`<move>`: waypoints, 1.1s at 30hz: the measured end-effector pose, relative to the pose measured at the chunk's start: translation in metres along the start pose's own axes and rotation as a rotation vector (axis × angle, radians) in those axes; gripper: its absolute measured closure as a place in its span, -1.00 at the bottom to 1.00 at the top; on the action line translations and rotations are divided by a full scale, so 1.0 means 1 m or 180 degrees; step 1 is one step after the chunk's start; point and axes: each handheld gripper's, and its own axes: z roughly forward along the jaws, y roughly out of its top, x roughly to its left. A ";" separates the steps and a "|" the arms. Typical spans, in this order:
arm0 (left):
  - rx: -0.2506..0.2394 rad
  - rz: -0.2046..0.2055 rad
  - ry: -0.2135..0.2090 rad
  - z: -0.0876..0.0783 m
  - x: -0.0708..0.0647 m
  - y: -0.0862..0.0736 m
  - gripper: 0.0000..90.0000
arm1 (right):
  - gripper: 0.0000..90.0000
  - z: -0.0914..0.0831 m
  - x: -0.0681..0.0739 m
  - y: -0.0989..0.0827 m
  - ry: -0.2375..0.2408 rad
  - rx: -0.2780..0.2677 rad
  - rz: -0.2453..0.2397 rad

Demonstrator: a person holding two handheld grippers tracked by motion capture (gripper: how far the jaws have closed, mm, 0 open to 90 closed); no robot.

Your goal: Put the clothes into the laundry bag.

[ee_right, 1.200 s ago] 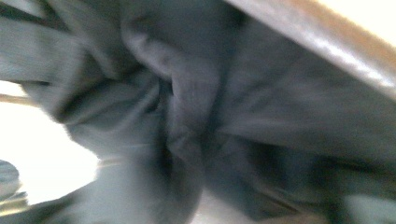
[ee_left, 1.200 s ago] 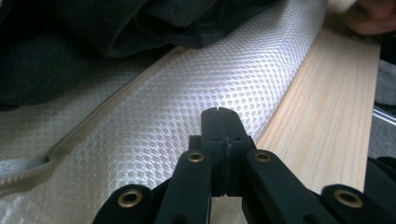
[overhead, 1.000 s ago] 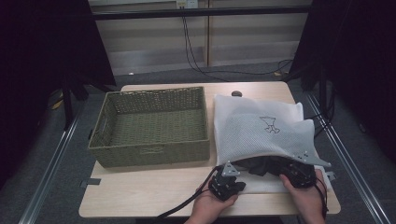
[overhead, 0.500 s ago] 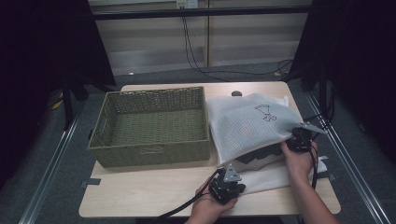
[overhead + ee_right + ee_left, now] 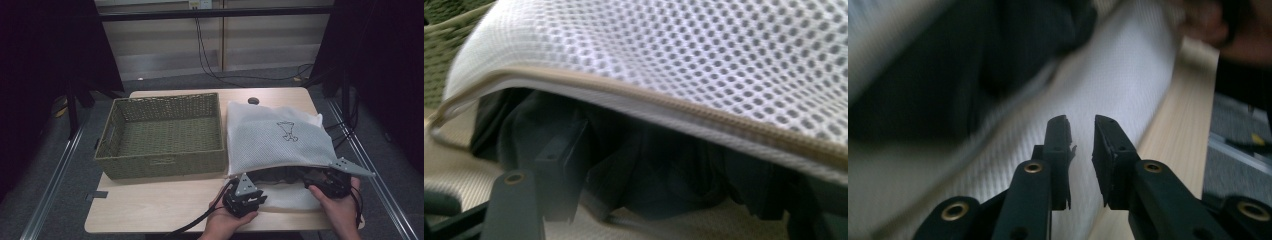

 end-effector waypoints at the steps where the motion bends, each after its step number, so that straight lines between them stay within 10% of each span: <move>1: -0.0031 -0.0021 -0.0019 0.001 0.001 0.003 0.76 | -0.39 -0.003 0.004 0.000 -0.0008 -0.0011 -0.0020; 4: 0.0122 -0.0019 -0.0068 0.011 0.002 0.003 0.81 | -0.31 -0.008 0.008 0.003 0.0043 -0.0071 -0.0112; 10: 0.0454 -0.0038 -0.0103 0.032 0.003 -0.008 0.89 | 1.00 0.016 -0.016 -0.003 -0.0296 0.0200 0.0053; 16: 0.0502 -0.0069 0.0023 0.036 0.003 -0.006 1.00 | 0.87 0.036 -0.024 0.004 -0.0187 0.0308 -0.0017; 22: 0.0495 -0.0136 0.0007 0.037 0.004 -0.006 1.00 | 0.55 -0.009 0.014 -0.001 0.0136 0.0042 -0.0242; 27: 0.0496 -0.0083 0.0057 0.036 0.002 -0.006 1.00 | 0.20 0.016 0.047 -0.012 0.0318 0.0274 -0.0527; 33: 0.0544 0.0098 0.0092 0.036 -0.001 -0.006 1.00 | 0.51 0.055 0.052 -0.007 -0.0092 0.0301 -0.0547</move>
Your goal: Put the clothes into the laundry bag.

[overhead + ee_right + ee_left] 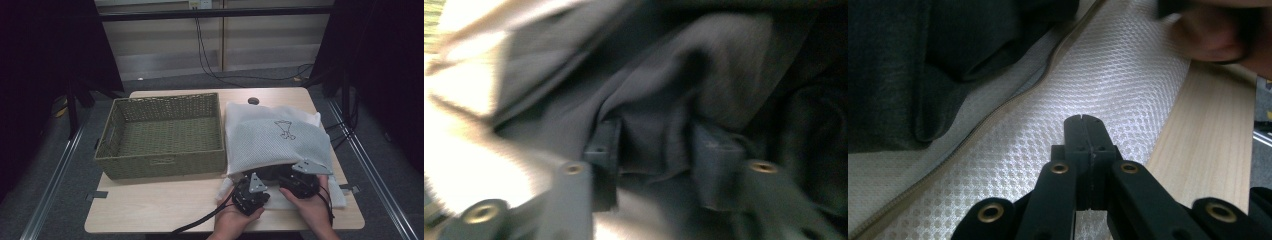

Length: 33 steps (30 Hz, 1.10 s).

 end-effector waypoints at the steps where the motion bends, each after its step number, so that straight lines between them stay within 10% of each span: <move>1: -0.0033 -0.0037 -0.0011 0.000 -0.001 0.000 1.00 | 0.71 0.005 0.001 0.001 -0.0059 -0.0007 -0.0009; 6: 0.0020 0.0027 -0.0052 -0.002 0.000 -0.001 1.00 | 0.93 0.016 0.002 0.021 -0.0277 -0.0429 -0.0044; 13: 0.0024 0.0012 -0.0153 -0.002 0.000 -0.002 1.00 | 0.93 0.042 -0.015 0.058 -0.0508 -0.0641 0.0322; 16: 0.0032 0.0012 -0.0139 -0.003 -0.001 -0.002 1.00 | 0.93 0.048 -0.014 0.072 -0.0730 -0.0983 0.0367; 20: 0.0020 -0.0037 -0.0249 -0.003 0.003 -0.003 1.00 | 0.93 0.067 -0.015 0.077 -0.0714 -0.0743 0.0132; 24: 0.0009 -0.0141 -0.0338 -0.002 0.007 -0.003 1.00 | 0.93 0.083 -0.025 0.048 -0.0416 -0.0200 0.0268; 29: -0.0007 -0.0181 -0.0349 -0.001 0.007 -0.003 1.00 | 0.50 0.052 -0.020 0.044 -0.0079 -0.0249 0.0372; 33: -0.0003 -0.0160 -0.0342 -0.001 0.007 -0.003 1.00 | -0.02 0.019 -0.002 0.033 -0.0205 -0.0157 0.0228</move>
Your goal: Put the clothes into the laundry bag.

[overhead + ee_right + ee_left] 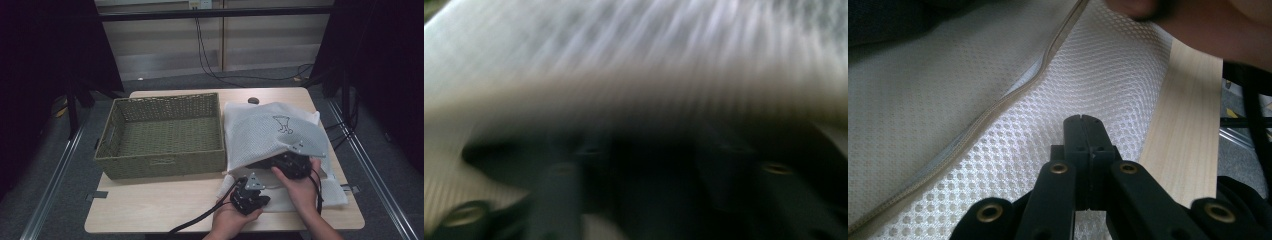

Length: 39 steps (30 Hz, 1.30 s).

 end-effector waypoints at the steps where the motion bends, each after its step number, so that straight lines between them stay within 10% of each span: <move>1: -0.0001 -0.0001 0.0006 0.000 0.000 0.000 1.00 | -0.04 -0.004 0.002 -0.007 -0.0088 0.0089 -0.0009; 3: 0.0005 0.0015 0.0014 0.000 0.000 0.000 1.00 | -0.16 0.002 0.000 -0.017 -0.0194 0.0300 -0.0065; 8: -0.0003 0.0019 0.0026 0.000 -0.002 0.000 1.00 | 0.61 0.023 -0.018 -0.013 -0.0155 0.0432 0.0230; 10: 0.0008 0.0053 0.0032 0.000 -0.002 0.000 1.00 | 0.86 0.031 -0.025 -0.004 -0.0090 0.0331 0.0300; 19: 0.0003 0.0146 0.0001 0.000 -0.006 -0.001 1.00 | 0.90 0.053 -0.017 0.036 -0.0019 -0.0454 0.0599; 22: 0.0013 0.0092 -0.0027 0.000 -0.004 -0.001 1.00 | 0.90 0.075 -0.023 0.024 -0.0149 -0.0026 0.0495; 24: -0.0003 0.0077 -0.0058 0.000 -0.003 -0.001 1.00 | 0.90 0.087 -0.034 0.012 0.0107 0.0314 0.0738; 39: 0.0018 -0.0046 -0.0158 0.000 0.002 0.000 1.00 | 0.25 -0.042 -0.022 -0.004 0.0223 -0.0103 0.0098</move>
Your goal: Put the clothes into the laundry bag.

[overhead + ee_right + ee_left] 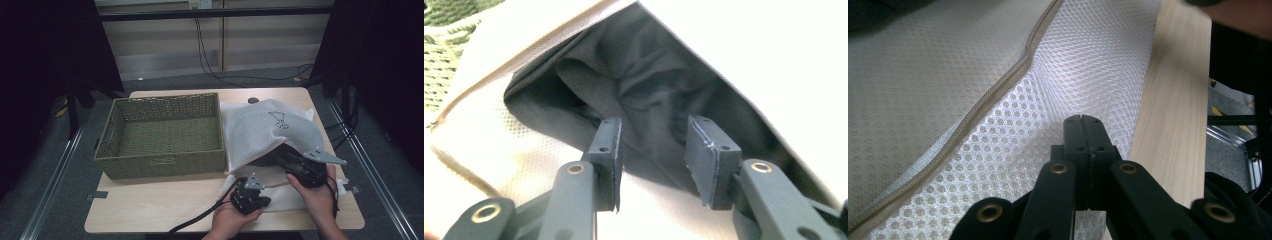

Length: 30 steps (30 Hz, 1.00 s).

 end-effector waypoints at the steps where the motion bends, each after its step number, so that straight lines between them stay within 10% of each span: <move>1: -0.0010 0.0012 0.0004 0.000 0.000 0.000 1.00 | 0.22 -0.005 -0.002 0.000 -0.0069 -0.0034 -0.0019; 10: -0.0005 0.0011 0.0001 0.000 0.000 0.000 1.00 | -0.23 0.006 -0.016 0.027 -0.0300 -0.0232 -0.0258; 16: -0.0012 -0.0015 0.0000 0.000 0.000 0.000 1.00 | 0.76 0.007 -0.009 0.039 0.0217 -0.0380 -0.0543; 25: 0.0001 -0.0029 0.0022 0.000 0.001 0.000 1.00 | 0.96 0.039 -0.016 -0.011 0.0863 0.0924 -0.0284; 27: -0.0003 -0.0035 0.0010 0.000 0.001 0.000 1.00 | 0.96 0.051 -0.014 -0.016 0.0823 0.1298 -0.0285; 30: -0.0001 -0.0063 0.0002 0.000 0.001 0.001 1.00 | 0.96 0.067 -0.021 -0.011 0.0671 0.1333 -0.0105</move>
